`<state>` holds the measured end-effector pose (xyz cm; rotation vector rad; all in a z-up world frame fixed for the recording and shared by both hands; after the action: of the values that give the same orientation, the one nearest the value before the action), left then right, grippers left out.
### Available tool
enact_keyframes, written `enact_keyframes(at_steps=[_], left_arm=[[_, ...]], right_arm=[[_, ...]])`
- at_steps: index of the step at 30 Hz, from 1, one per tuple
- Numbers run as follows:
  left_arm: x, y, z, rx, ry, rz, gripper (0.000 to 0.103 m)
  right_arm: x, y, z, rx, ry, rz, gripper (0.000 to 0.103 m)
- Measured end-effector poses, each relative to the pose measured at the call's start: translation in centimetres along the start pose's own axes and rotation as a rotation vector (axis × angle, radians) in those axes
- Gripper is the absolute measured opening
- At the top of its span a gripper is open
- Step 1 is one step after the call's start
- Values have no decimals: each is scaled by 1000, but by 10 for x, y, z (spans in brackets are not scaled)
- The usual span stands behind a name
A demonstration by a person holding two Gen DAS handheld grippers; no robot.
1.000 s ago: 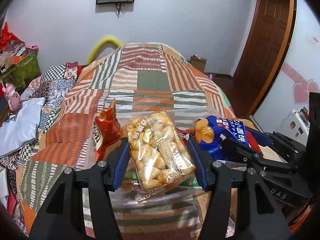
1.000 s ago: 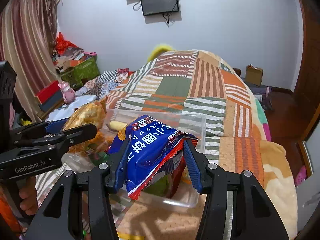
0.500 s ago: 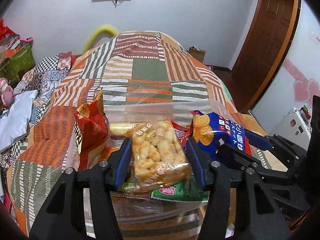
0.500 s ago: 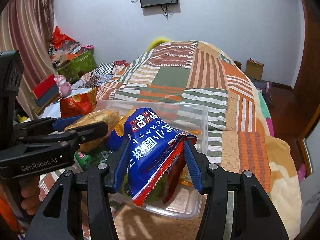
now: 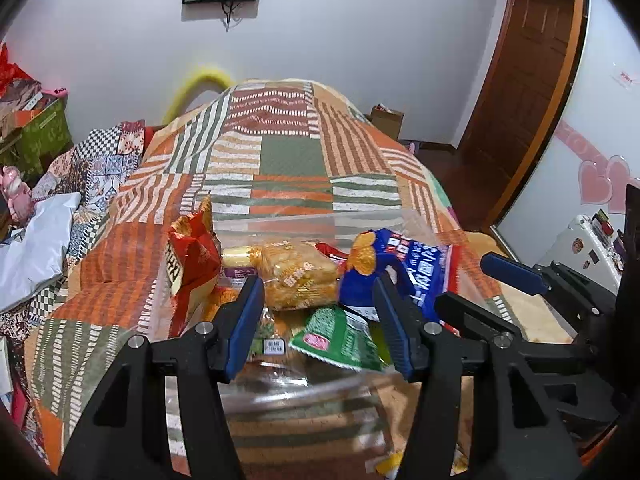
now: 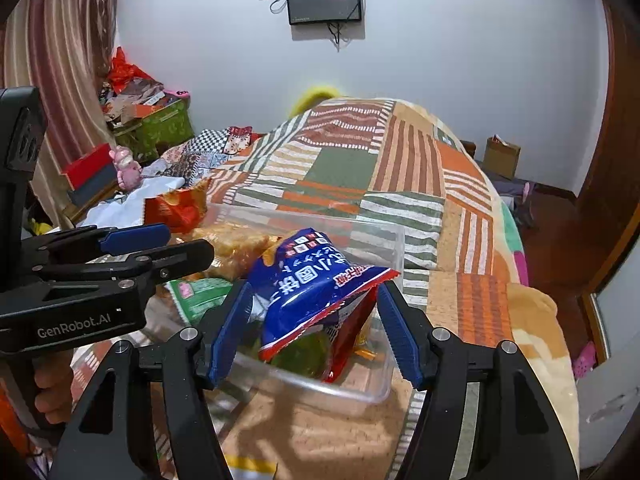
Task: Organize snacks
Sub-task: 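Carry both bags into the clear box and open both grippers, then grasp the round-cracker bag with the left gripper while the right grasps the yellow KAKA bag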
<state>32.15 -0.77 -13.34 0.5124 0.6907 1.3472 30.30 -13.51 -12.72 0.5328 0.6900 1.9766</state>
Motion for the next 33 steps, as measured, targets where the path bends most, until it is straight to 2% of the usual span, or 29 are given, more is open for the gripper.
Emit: enact_keyframes(at_steps=[7,14,17,33], left_arm=[[-1,40,-1,-50,-21,25,65],[1,70,-22,-48,-24,44,71],[2,80,-36,-39,-19,51,77],[9,80,-127,110,15,47,81]], right_arm=[[3,28,-3,-25,4,-1,62],[8,49,-17,-33,6,0,67],[9,52,-27,-20,-1,3,67],[44,20,-114,198,26,70,67]])
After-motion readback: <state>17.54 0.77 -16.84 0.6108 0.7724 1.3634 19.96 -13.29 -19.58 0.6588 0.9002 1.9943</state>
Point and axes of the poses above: each gripper's, at about its wrist camera, not at the fingertips, and y roughly against the way its jaws point, x to its left, z to its top, the point moved 8 cm from there along -y, roughly the way its jaws point, and after that the axes turned 1 degree about x, right-handed, at the moved point
